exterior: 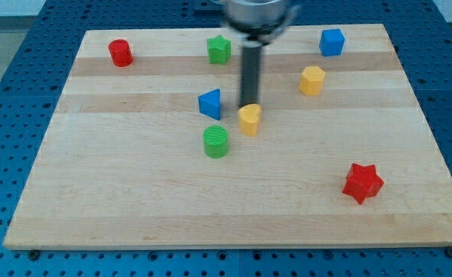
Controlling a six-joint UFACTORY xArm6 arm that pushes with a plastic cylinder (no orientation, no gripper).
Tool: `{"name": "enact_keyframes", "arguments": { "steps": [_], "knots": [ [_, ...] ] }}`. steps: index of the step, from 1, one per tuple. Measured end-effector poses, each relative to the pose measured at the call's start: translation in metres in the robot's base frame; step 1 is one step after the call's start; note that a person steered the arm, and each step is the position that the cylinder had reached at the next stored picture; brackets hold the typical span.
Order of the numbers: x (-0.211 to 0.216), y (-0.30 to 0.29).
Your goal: Slide the yellow heart towards the center left
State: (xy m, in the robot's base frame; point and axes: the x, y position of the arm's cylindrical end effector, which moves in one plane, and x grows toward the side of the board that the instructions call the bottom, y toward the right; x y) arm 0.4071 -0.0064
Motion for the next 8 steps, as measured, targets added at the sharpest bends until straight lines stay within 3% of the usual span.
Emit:
{"name": "enact_keyframes", "arguments": {
  "steps": [1, 2, 4, 5, 6, 7, 8],
  "knots": [
    [0.008, 0.062],
    [0.040, 0.078],
    [0.025, -0.062],
    [0.040, -0.037],
    [0.041, -0.129],
    [0.035, -0.177],
    [0.081, -0.172]
  ]
}}
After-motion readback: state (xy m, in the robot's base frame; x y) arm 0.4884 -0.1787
